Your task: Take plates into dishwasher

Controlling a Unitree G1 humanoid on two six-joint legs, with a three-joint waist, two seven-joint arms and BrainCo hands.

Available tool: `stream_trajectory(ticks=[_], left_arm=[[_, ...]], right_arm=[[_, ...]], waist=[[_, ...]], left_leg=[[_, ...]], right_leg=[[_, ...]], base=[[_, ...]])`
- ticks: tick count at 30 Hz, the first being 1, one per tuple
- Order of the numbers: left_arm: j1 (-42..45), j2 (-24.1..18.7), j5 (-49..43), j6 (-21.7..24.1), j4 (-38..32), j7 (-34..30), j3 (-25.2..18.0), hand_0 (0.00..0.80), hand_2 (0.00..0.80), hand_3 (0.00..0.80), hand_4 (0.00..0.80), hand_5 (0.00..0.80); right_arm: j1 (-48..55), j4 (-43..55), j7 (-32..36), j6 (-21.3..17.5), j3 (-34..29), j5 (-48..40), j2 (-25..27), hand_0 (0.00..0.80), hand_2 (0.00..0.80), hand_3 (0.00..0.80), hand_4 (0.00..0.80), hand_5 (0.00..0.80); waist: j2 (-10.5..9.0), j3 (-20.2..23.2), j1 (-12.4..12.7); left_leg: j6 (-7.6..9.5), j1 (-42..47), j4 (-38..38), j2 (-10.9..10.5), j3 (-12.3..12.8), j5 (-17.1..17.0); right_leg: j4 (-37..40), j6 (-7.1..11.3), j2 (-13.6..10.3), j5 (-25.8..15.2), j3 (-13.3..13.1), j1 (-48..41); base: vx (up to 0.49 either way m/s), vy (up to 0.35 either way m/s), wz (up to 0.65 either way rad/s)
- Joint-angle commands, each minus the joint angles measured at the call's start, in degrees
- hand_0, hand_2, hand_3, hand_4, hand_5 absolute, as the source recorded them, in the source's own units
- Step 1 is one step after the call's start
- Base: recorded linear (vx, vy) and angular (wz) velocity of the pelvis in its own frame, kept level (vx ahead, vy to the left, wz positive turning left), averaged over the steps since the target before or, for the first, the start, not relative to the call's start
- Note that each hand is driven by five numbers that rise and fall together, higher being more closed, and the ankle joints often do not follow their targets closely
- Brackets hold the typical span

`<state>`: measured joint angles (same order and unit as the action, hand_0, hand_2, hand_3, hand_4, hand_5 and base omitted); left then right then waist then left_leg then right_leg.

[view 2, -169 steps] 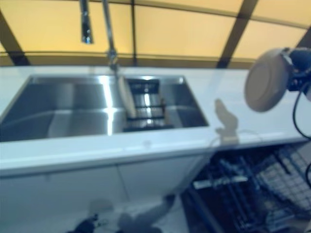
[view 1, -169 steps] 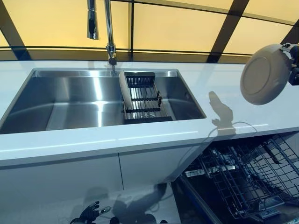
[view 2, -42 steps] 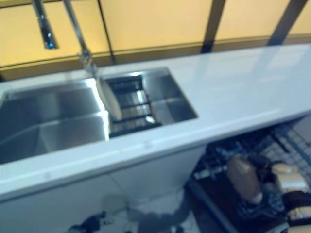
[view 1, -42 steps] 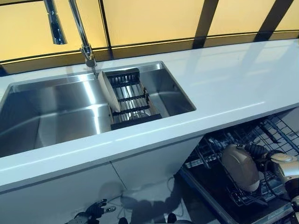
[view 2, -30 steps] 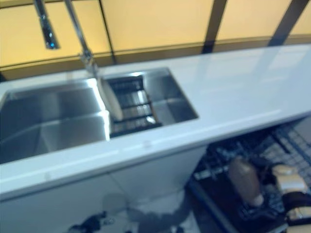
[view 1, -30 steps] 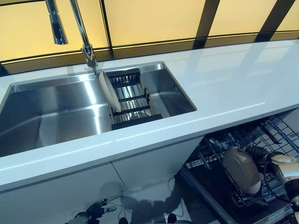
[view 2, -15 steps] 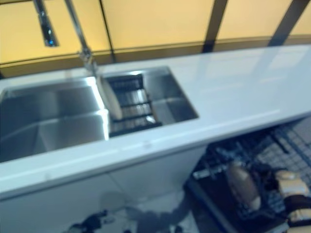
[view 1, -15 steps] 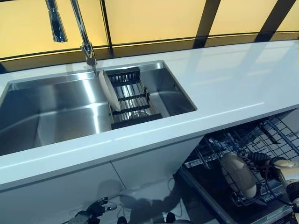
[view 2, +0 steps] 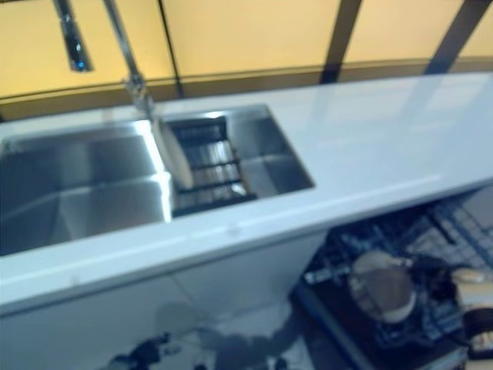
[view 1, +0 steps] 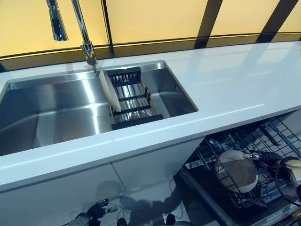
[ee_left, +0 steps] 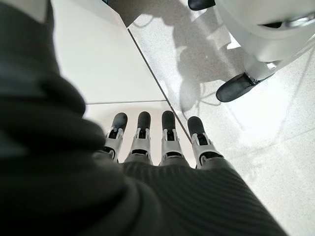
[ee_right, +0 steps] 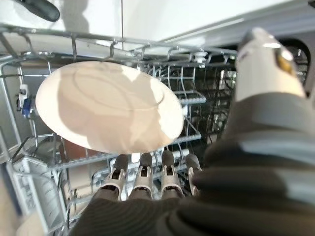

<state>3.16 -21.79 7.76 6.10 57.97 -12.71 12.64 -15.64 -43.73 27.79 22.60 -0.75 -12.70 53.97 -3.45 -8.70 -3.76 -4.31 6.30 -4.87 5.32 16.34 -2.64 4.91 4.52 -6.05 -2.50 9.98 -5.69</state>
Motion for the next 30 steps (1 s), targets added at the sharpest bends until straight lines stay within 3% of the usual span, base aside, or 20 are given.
stream_trajectory(ticks=[1,5,10,18,22,27,30], left_arm=[[-2.63,-2.06,1.77,1.89,-0.14,0.75,-0.74,0.000,0.000,0.000,0.000,0.000],[-2.85,-2.48,2.55,1.83,0.20,1.19,-0.51,0.000,0.000,0.000,0.000,0.000],[-2.82,-2.78,4.51,2.50,0.91,1.92,0.62,0.000,0.000,0.000,0.000,0.000],[-2.57,-3.58,6.79,2.99,1.73,2.45,1.72,0.000,0.000,0.000,0.000,0.000],[-2.32,-3.73,7.52,3.48,2.30,2.54,2.03,0.000,0.000,0.000,0.000,0.000],[-1.83,-3.47,8.58,4.10,2.83,2.73,2.44,0.000,0.000,0.000,0.000,0.000],[-1.52,-3.16,8.75,3.93,2.45,3.06,2.32,0.000,0.000,0.000,0.000,0.000]], right_arm=[[-4.38,-1.62,-1.96,0.37,-2.29,-2.66,7.60,0.000,0.000,0.000,0.000,0.000],[-5.83,-2.44,-3.17,2.88,-4.81,-5.03,12.46,0.000,0.000,0.000,0.000,0.000],[-11.01,-6.27,-6.35,3.24,-6.63,-8.01,20.50,0.000,0.000,0.000,0.000,0.000],[-22.61,-3.92,-15.68,3.02,-1.58,-12.95,27.08,0.000,0.000,0.000,0.000,0.000],[-31.83,-2.66,-17.07,-0.10,6.10,-10.84,29.12,0.000,0.000,0.000,0.000,0.000],[-45.47,1.46,-22.40,-10.71,19.96,-1.85,29.74,0.000,0.000,0.000,0.000,0.000],[-49.95,4.95,-23.76,-13.61,25.09,1.85,29.44,0.000,0.000,0.000,0.000,0.000]], waist=[[-3.21,0.65,1.25],[-3.71,0.73,1.05],[-4.24,1.32,1.28],[-4.70,2.00,2.23],[-4.86,2.33,3.13],[-5.01,3.00,4.49],[-5.05,3.13,5.15]], left_leg=[[1.73,3.58,1.86,1.94,-1.27,6.31],[1.75,3.82,1.68,2.01,-1.27,6.24],[1.75,3.91,1.20,1.94,-1.69,5.97],[1.50,3.66,0.92,1.77,-2.71,5.44],[1.21,3.27,0.70,1.57,-3.49,5.06],[1.00,2.57,0.47,1.26,-4.91,4.64],[0.95,2.28,0.42,1.16,-5.70,4.46]], right_leg=[[-2.46,5.11,-3.01,-2.72,0.38,3.96],[-2.45,5.09,-2.77,-2.77,0.29,3.70],[-2.23,4.94,-2.30,-2.63,0.42,3.10],[-1.94,4.77,-2.29,-2.33,1.01,2.23],[-1.52,4.69,-2.34,-2.12,1.76,1.58],[-0.81,4.54,-2.50,-1.78,3.17,0.76],[-0.58,4.62,-2.62,-1.75,3.80,0.51]], base=[[0.000,0.000,0.00],[0.000,0.000,0.00],[0.000,0.000,0.00],[0.000,0.000,0.00],[0.002,0.031,0.05],[0.018,0.034,0.06],[0.029,0.011,0.17]])
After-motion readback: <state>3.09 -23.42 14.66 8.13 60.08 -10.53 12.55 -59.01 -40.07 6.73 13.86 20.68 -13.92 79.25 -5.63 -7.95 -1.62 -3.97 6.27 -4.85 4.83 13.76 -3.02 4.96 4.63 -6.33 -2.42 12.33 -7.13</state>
